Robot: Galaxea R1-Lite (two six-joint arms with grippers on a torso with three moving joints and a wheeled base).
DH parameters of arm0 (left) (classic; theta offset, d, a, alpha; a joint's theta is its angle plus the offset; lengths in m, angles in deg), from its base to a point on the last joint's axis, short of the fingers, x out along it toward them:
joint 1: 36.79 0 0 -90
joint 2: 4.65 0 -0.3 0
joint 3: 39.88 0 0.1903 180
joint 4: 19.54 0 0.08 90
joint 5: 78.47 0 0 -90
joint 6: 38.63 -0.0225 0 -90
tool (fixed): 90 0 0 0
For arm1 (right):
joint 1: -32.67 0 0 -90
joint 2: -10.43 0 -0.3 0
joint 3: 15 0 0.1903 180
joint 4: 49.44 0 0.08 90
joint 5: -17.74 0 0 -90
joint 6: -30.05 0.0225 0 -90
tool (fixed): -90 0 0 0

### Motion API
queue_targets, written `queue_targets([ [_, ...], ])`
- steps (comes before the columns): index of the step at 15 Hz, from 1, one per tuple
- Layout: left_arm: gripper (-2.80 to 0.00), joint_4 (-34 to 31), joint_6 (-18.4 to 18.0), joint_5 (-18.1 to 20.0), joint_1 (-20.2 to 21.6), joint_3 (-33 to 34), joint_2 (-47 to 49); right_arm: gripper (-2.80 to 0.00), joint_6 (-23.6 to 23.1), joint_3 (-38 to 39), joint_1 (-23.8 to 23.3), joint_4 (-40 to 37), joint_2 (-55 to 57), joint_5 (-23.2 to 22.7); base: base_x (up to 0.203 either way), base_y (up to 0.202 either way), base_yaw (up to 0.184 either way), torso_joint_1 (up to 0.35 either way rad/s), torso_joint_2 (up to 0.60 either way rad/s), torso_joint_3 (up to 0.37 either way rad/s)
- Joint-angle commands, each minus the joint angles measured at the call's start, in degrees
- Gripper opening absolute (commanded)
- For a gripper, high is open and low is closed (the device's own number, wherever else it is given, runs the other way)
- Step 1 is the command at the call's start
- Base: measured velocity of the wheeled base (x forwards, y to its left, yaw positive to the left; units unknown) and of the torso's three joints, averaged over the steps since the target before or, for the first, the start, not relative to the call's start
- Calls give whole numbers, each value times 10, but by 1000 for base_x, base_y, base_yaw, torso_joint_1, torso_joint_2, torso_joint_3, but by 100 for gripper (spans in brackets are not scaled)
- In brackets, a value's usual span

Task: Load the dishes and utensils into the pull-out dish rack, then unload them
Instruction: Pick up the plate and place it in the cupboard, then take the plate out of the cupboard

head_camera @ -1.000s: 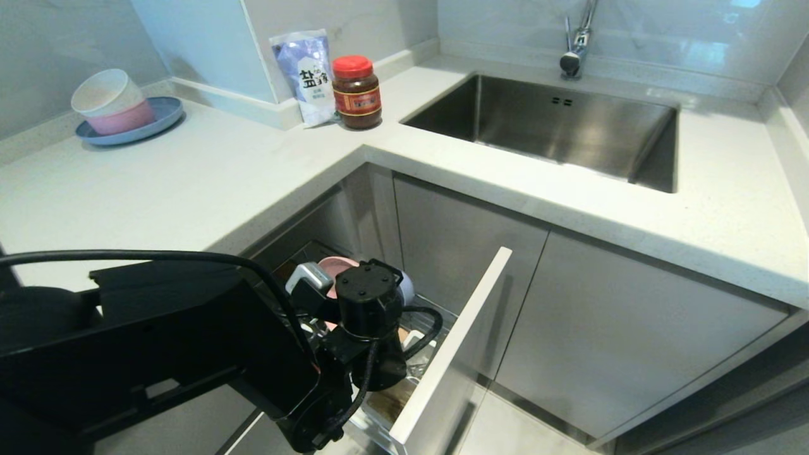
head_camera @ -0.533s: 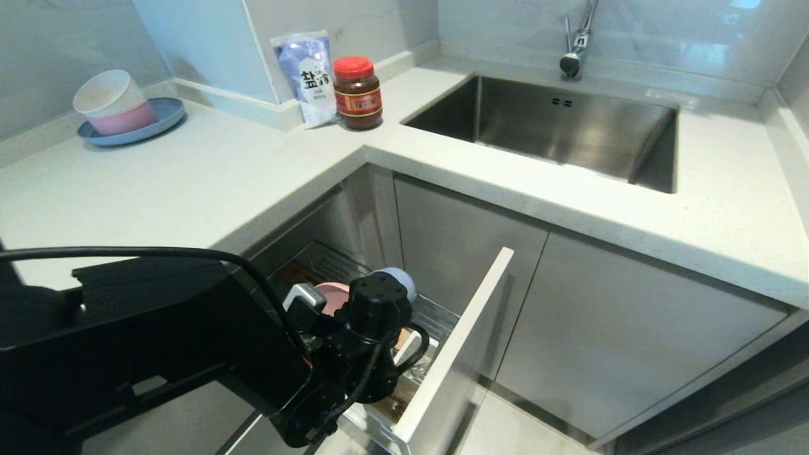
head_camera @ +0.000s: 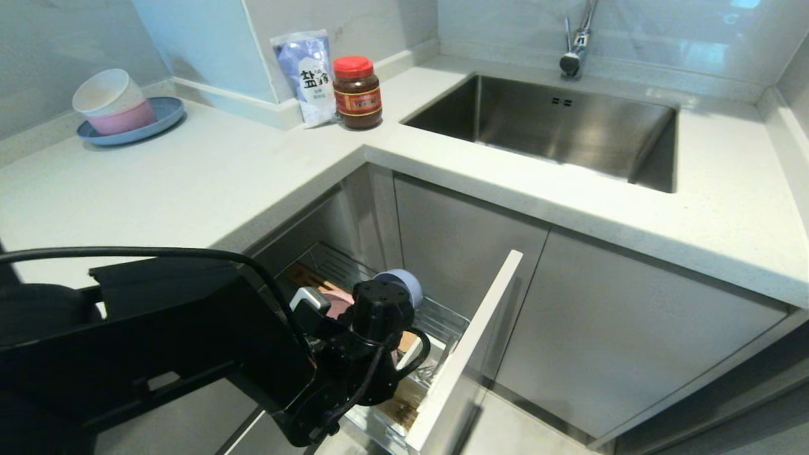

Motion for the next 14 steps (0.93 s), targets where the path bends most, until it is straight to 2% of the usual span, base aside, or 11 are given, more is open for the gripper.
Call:
queue_targets([
  [1,0,6,3,-6,0,-2,-3,-280,0,1,0,0,-2,0,0,0,0,0,0,0],
  [3,0,6,1,-7,0,-3,-5,-280,0,1,0,0,-2,0,0,0,0,0,0,0],
  [14,0,6,-69,-6,-4,-16,-85,-280,0,1,0,1,-2,0,0,0,0,0,0,0],
])
